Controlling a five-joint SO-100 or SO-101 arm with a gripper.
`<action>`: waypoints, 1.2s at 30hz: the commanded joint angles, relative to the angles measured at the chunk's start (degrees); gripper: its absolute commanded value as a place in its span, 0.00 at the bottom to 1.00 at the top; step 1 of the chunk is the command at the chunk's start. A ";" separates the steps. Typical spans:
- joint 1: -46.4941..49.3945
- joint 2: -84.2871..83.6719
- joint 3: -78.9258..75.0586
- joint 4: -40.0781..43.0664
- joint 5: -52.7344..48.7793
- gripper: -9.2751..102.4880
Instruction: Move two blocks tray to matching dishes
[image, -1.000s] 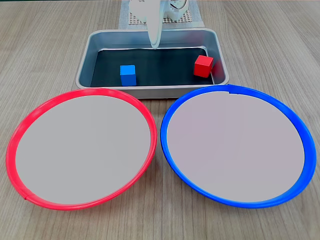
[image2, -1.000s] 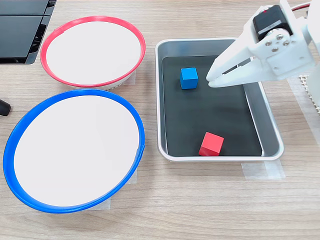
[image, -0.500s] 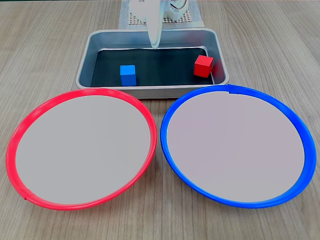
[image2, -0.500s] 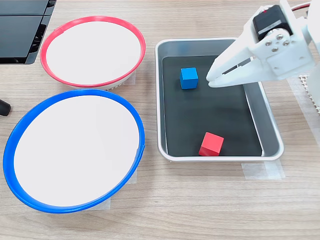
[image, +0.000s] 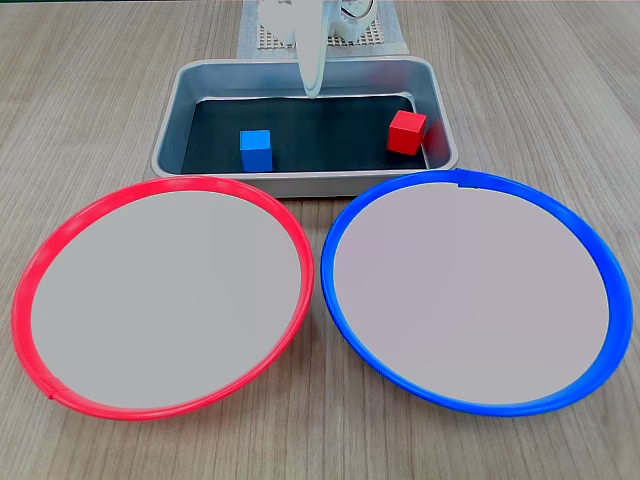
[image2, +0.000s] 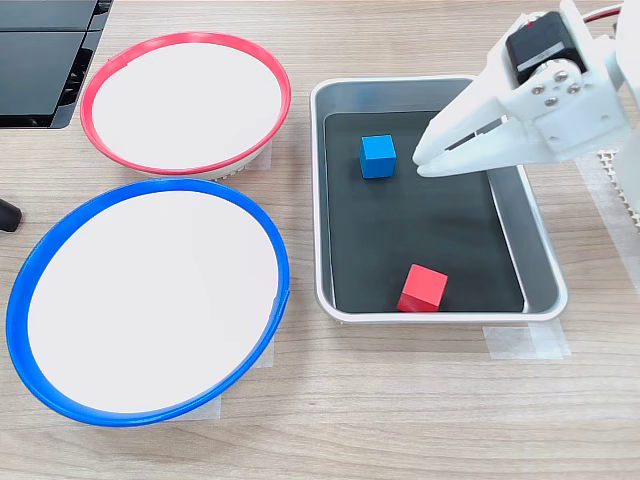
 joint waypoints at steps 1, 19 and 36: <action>-0.35 1.32 0.09 0.18 -0.35 0.08; 11.60 -82.35 -53.70 7.03 -30.85 0.32; 7.56 -98.88 -70.05 15.91 -35.86 0.08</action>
